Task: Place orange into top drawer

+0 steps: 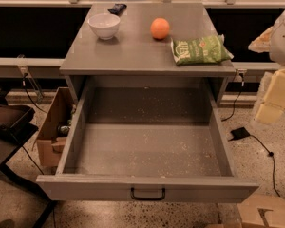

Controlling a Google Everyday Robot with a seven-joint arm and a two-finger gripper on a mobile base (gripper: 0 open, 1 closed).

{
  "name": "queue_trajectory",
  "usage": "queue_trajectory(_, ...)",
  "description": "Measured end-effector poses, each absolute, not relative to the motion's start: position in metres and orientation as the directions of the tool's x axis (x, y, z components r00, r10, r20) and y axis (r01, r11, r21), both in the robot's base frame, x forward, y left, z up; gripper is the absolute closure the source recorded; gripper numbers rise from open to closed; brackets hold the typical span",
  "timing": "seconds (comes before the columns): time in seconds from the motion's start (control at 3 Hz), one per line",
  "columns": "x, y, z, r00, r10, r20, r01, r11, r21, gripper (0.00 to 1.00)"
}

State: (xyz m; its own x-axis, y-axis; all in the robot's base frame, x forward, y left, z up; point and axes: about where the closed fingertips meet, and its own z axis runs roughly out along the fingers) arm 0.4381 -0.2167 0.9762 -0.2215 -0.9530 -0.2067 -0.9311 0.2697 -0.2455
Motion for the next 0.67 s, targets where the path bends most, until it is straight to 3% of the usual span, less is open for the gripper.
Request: queue_trajectory(0.67,0.453,-0.213,0.968,-0.211,-0.944,-0.254,-0.920,0.280,-0.276,0.00)
